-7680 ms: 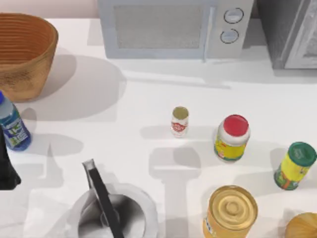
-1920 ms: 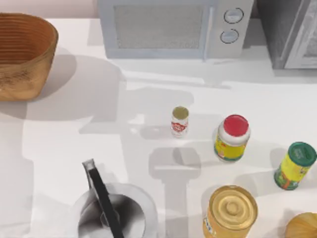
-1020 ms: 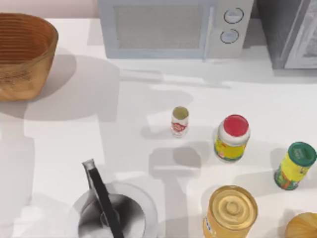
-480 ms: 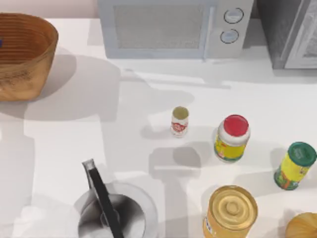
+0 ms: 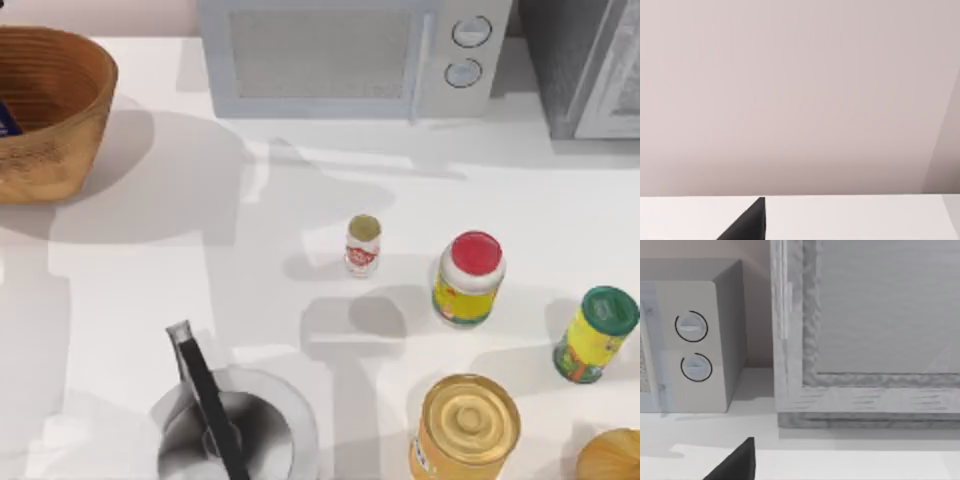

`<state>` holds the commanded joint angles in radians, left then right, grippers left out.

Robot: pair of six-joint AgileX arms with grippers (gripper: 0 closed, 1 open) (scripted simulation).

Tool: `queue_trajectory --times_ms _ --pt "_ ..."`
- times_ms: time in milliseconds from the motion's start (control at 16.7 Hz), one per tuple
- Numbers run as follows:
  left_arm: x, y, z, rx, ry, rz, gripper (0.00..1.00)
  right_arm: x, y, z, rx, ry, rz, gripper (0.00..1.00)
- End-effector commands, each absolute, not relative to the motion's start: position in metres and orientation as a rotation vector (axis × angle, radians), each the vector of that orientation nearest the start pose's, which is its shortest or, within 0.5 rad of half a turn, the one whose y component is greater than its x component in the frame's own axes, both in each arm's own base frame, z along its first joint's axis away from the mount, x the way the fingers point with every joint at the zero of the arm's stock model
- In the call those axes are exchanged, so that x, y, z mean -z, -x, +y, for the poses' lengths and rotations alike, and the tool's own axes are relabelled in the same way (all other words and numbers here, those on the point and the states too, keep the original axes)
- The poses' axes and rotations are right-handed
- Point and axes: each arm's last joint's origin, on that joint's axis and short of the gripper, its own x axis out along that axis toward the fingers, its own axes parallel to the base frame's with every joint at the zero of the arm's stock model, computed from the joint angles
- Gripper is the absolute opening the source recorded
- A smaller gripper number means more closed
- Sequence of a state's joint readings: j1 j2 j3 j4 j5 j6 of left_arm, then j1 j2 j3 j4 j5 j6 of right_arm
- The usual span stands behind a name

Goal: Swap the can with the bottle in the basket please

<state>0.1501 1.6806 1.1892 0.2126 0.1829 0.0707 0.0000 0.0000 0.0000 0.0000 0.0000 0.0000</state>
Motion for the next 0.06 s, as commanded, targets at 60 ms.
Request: queue_trajectory --times_ms 60 --pt "-0.2723 -0.3895 0.0567 0.027 -0.01 0.272 1.0 -0.16 -0.1057 -0.0012 0.0 0.0 0.0 1.0"
